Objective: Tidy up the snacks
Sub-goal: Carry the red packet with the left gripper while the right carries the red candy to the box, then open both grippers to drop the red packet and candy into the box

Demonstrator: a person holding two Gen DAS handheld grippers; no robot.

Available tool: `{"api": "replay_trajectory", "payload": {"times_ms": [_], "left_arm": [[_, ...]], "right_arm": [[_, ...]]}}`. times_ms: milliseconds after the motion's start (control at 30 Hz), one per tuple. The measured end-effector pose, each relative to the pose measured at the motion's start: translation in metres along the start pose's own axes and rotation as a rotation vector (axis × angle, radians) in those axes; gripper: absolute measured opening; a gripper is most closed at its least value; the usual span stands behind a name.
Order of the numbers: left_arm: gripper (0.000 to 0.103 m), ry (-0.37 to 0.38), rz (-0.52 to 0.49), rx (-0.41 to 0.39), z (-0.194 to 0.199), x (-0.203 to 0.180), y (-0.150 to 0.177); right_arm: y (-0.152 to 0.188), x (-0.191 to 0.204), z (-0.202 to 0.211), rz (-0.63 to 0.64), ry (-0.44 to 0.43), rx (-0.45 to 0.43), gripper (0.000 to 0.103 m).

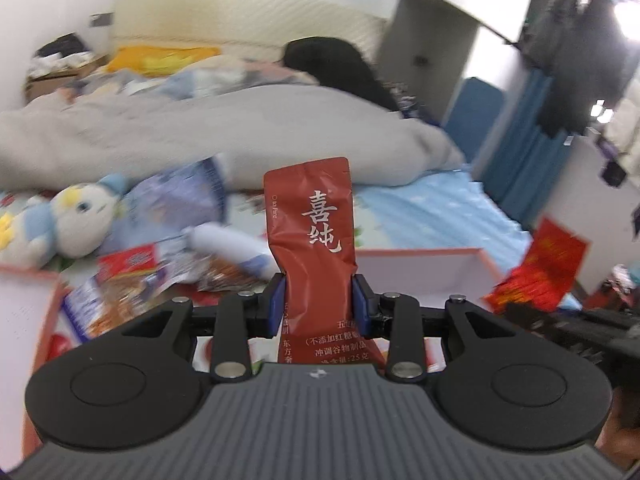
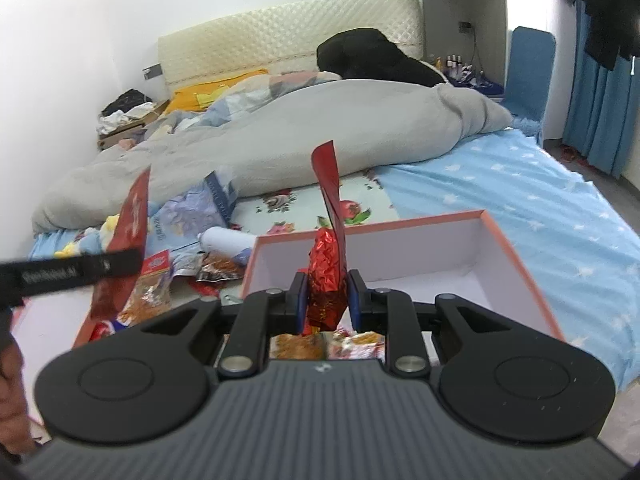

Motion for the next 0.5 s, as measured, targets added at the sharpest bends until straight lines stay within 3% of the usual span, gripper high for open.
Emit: {"api": "replay_trajectory", "payload": {"times_ms": [100,233,367,500], "left_arm": [[0.04,0.053,-0.023,0.011,-0.008,-0.031,-0.005],[0.04,0.107,-0.06,0.082,-0.033,-0.066,0.004],[0.04,0.174,-0.068,0.192,-0.065,-0.094,0.032],[0.04,0.183,-0.108,0.255,-0.086,-0.113,0.056]], "right_arm": [[0.003,-0.016,-0.003,-0.016,0.025,0.028,0.024],[0.017,-0.041,-0.012,-0.076,0.062,0.097,0.024],[0.036,-0.06,-0.022,-0.104,0.092,0.161,0.024],[0.059,-0.079,-0.032,-0.139,0.112,0.23,0.024]]}}
Point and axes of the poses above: each gripper's, at about its wrist camera, not at the fingertips, and z roughly against the way its jaws point, x to its left, y to its underside, the point moved 9 cm from there along -z, roughly the way its jaws point, and after that the axes turned 3 degrees about -x, right-handed, at the moved point
